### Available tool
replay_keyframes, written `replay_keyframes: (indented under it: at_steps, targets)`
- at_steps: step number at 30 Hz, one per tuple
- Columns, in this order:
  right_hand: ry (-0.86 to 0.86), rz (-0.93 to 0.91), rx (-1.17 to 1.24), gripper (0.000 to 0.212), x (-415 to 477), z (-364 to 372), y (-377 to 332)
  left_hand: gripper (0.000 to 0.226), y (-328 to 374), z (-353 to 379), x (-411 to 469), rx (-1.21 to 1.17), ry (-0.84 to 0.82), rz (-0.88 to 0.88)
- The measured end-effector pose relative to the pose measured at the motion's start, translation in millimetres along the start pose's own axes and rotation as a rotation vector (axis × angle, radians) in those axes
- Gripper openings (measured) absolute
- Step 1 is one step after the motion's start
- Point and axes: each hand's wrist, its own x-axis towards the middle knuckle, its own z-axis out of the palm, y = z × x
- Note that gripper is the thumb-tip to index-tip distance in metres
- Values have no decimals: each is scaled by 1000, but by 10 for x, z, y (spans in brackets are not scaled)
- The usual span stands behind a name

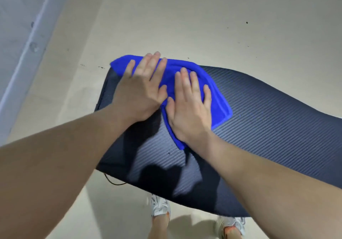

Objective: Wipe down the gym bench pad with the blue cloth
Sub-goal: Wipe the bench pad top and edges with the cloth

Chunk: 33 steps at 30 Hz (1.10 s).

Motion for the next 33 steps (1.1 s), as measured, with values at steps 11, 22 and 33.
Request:
replay_keyframes:
  at_steps: [11, 22, 33]
  targets:
    - [34, -290, 33, 62, -51, 242, -752, 69, -621, -220, -649, -151, -54, -257]
    - [-37, -87, 4, 66, -535, -145, 982, 63, 1302, 120, 238, -141, 0, -59]
    - [30, 25, 26, 64, -358, 16, 285, 58, 802, 98, 149, -138, 110, -220]
